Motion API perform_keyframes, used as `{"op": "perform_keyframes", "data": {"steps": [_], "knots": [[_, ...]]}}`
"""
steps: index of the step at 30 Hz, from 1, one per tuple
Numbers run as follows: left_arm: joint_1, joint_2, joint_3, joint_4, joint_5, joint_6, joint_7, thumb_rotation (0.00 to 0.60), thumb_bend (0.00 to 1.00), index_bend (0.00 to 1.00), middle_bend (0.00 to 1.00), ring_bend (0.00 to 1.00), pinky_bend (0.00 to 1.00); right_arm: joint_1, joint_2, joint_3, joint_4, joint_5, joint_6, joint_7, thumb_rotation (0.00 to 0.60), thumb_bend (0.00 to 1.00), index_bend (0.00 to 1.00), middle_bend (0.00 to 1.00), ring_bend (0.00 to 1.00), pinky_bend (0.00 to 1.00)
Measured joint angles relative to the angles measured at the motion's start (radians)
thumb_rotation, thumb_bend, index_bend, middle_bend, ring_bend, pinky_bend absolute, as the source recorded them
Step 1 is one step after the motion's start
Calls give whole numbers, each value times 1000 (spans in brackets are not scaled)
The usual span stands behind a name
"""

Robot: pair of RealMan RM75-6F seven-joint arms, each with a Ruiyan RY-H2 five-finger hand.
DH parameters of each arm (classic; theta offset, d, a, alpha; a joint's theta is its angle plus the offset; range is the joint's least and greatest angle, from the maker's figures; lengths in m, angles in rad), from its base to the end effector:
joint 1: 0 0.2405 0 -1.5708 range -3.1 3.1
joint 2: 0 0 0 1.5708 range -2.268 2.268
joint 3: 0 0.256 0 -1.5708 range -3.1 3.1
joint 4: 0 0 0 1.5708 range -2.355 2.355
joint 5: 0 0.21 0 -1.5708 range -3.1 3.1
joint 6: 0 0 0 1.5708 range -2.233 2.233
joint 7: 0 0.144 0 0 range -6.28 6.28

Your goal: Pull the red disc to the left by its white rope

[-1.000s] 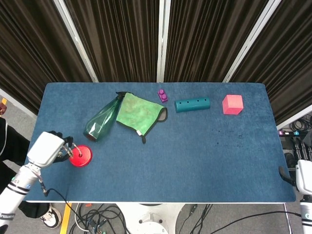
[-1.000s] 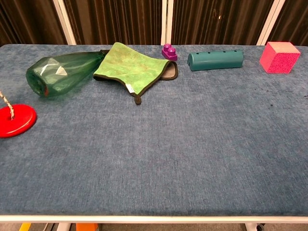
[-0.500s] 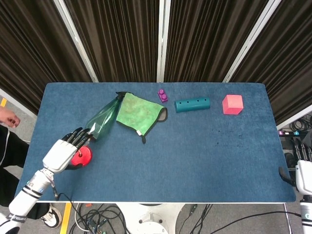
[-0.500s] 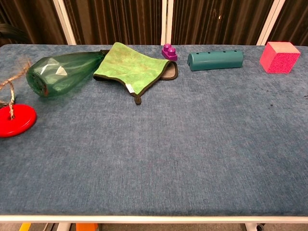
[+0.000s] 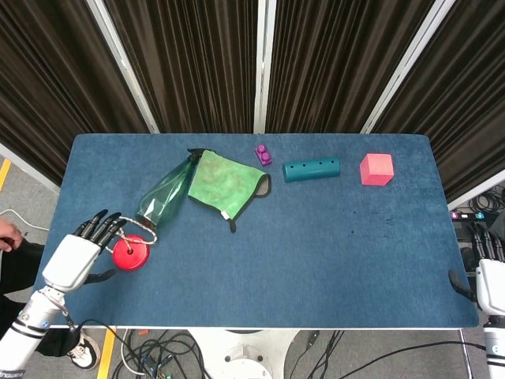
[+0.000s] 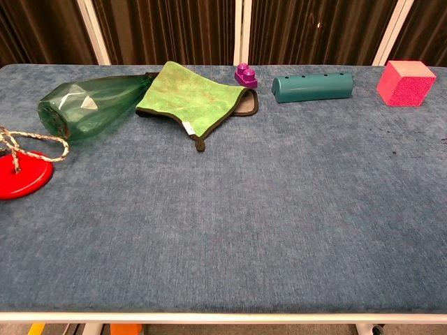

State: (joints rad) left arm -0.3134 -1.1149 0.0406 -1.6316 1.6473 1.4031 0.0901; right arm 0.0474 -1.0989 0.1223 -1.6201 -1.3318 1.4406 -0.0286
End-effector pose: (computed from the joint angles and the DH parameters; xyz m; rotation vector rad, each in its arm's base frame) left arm -0.2565 0.2219 0.1280 -1.7605 -0.7223 -0.9700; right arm -0.3359 -0.1819 0.1788 1.2128 -0.9480 0.7951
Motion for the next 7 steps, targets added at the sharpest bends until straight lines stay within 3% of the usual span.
{"op": "perform_keyframes", "data": {"steps": [7], "knots": [[101,4,3,28,-92,73,42,600,59,84,45,4,221,-7,5,-3,-10,-7,13,2,600,253,0,0,0,0]]}}
